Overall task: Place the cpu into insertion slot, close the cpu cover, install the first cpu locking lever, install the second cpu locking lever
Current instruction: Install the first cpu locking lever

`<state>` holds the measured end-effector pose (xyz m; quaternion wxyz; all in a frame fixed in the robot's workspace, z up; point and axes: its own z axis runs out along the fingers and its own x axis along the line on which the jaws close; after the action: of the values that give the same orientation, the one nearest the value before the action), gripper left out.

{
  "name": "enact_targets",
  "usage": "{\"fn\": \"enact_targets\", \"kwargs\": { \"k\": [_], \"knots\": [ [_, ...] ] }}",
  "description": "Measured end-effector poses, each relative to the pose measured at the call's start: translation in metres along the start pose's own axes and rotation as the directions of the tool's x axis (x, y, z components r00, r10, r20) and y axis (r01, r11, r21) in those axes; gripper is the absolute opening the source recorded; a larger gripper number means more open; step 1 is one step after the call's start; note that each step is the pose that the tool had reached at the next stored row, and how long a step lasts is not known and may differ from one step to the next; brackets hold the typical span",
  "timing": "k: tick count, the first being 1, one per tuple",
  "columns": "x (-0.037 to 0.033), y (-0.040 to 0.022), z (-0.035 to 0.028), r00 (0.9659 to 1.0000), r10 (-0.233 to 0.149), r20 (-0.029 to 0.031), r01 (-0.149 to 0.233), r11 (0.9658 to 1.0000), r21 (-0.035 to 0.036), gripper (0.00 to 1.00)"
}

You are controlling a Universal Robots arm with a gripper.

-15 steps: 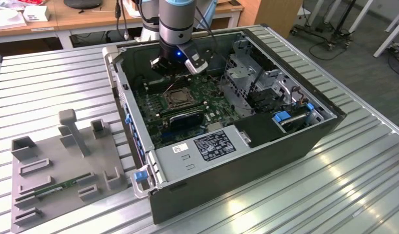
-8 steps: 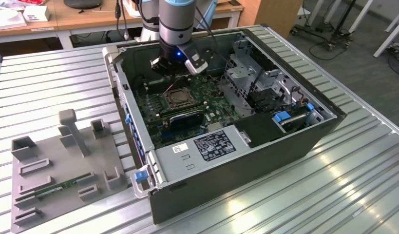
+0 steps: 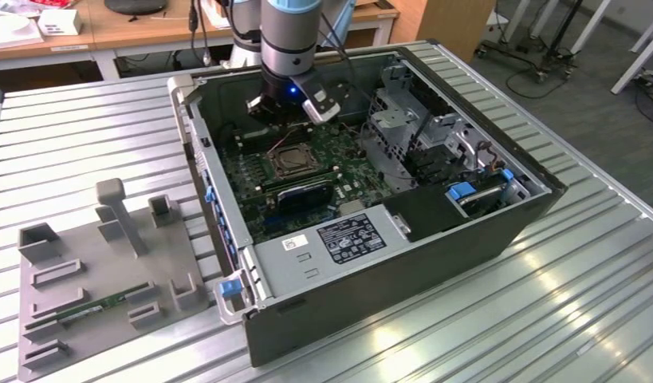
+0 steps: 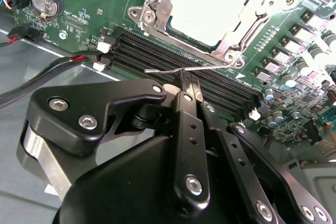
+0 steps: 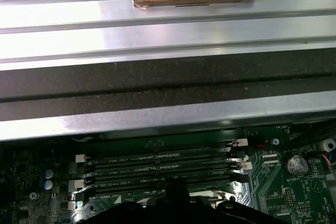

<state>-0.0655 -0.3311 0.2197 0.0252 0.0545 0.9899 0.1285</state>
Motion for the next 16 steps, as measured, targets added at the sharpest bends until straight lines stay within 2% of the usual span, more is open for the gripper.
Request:
{"fn": "enact_targets", "kwargs": {
  "k": [7, 16],
  "knots": [
    [-0.0040, -0.0002, 0.0022, 1.0000, 0.000, 0.0000, 0.000, 1.0000, -0.0001, 0.11],
    [-0.0043, -0.0008, 0.0049, 1.0000, 0.000, 0.0001, 0.000, 1.0000, -0.0002, 0.11]
  ]
}}
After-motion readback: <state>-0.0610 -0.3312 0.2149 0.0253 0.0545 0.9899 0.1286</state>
